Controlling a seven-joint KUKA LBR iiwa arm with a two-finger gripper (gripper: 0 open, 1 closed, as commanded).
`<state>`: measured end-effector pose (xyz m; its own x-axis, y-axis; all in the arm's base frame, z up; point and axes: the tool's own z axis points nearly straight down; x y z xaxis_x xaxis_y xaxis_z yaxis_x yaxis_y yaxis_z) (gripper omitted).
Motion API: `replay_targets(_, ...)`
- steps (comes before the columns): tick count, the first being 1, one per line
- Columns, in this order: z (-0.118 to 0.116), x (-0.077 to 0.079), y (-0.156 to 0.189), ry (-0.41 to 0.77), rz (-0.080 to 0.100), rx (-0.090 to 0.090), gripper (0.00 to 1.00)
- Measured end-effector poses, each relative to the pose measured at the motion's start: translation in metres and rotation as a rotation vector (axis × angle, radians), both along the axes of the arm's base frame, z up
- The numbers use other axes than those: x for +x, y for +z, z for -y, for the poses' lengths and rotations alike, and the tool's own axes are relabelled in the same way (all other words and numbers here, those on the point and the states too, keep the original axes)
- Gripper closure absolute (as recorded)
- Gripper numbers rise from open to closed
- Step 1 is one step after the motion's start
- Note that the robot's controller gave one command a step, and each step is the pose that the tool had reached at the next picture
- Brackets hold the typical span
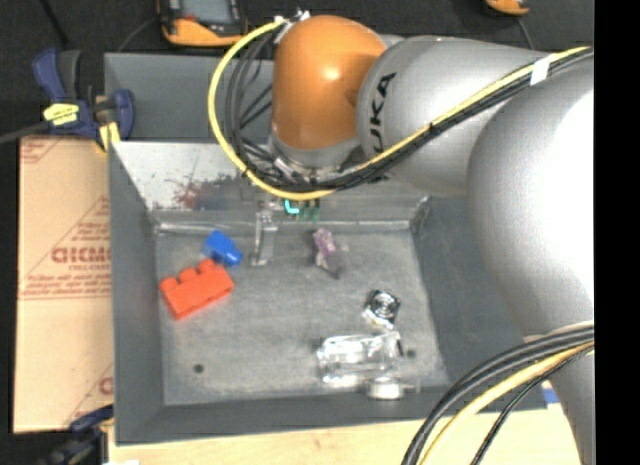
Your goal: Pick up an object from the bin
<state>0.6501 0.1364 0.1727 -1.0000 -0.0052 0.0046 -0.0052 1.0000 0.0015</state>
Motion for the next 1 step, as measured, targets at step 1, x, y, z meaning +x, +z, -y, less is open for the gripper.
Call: replay_targets(1,-0.0764,-0.0177,-0.0952,0.186,0.004,-0.001,0.00)
